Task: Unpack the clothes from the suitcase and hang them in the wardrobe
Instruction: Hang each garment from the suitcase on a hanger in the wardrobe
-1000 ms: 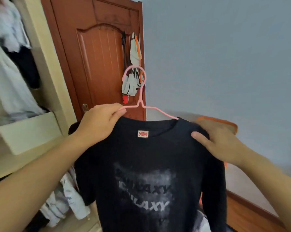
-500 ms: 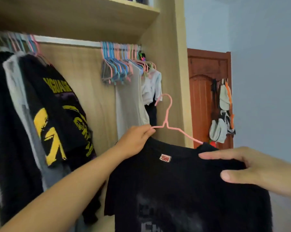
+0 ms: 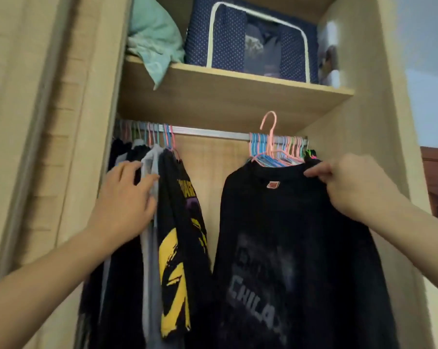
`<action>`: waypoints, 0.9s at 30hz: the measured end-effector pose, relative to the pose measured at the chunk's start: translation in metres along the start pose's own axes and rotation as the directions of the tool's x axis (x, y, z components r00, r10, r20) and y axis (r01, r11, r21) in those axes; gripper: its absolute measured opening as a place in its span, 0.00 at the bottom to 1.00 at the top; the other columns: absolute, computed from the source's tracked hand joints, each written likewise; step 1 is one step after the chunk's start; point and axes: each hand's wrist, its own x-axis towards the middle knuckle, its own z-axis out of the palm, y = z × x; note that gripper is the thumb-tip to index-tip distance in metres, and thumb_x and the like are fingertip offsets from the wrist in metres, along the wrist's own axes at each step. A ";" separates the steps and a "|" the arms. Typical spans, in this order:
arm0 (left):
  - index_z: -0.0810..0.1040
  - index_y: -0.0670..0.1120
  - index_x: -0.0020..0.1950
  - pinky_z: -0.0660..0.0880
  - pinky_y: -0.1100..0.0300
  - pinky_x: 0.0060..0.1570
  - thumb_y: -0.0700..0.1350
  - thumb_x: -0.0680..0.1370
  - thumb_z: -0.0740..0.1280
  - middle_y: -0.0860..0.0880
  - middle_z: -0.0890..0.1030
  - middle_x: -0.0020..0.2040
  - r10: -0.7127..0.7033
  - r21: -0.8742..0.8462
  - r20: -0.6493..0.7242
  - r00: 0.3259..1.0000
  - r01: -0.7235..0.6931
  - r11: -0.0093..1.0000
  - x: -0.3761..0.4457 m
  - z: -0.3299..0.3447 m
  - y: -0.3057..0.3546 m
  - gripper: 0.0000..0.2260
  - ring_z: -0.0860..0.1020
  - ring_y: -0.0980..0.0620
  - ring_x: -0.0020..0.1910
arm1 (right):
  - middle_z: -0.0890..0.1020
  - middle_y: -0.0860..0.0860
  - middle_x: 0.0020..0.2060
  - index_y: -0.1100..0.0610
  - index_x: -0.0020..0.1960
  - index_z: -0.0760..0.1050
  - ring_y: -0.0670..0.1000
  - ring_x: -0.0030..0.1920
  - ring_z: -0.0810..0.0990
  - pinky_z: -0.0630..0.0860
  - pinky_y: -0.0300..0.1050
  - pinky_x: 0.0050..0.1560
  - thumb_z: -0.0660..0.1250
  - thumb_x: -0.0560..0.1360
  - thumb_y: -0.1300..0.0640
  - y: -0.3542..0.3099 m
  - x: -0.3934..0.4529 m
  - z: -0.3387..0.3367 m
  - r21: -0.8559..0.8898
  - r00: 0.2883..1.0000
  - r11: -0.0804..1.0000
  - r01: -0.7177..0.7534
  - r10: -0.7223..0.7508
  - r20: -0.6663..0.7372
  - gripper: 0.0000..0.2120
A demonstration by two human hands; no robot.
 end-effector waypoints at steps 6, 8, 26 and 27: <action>0.65 0.50 0.80 0.54 0.31 0.73 0.55 0.73 0.60 0.35 0.58 0.79 -0.181 0.166 -0.062 0.982 0.189 0.968 0.011 0.011 -0.062 0.33 0.55 0.32 0.78 | 0.81 0.61 0.58 0.53 0.61 0.83 0.64 0.57 0.79 0.77 0.53 0.57 0.62 0.76 0.66 -0.081 0.113 0.061 -0.028 0.999 0.998 0.050 -0.050 -0.016 0.19; 0.64 0.51 0.80 0.53 0.31 0.72 0.53 0.72 0.60 0.38 0.58 0.80 -0.201 0.171 -0.111 0.973 0.218 0.961 0.011 0.020 -0.065 0.35 0.54 0.35 0.80 | 0.82 0.61 0.54 0.56 0.59 0.82 0.64 0.53 0.81 0.79 0.52 0.53 0.62 0.74 0.67 -0.100 0.143 0.091 -0.065 0.999 0.997 0.046 -0.046 -0.010 0.18; 0.74 0.48 0.74 0.54 0.32 0.71 0.43 0.70 0.58 0.38 0.59 0.80 -0.154 0.173 -0.264 0.952 0.204 0.964 0.010 0.038 -0.073 0.30 0.56 0.36 0.80 | 0.82 0.59 0.56 0.60 0.58 0.81 0.61 0.57 0.80 0.76 0.47 0.50 0.65 0.78 0.59 -0.173 0.199 0.209 0.043 0.982 0.996 0.072 -0.079 0.172 0.12; 0.74 0.48 0.74 0.54 0.32 0.71 0.43 0.70 0.58 0.38 0.59 0.80 -0.145 0.178 -0.268 0.953 0.197 0.964 0.010 0.038 -0.073 0.30 0.56 0.35 0.80 | 0.82 0.59 0.56 0.60 0.59 0.81 0.61 0.57 0.79 0.75 0.46 0.49 0.65 0.79 0.56 -0.181 0.196 0.210 0.107 0.981 0.992 0.062 -0.081 0.178 0.13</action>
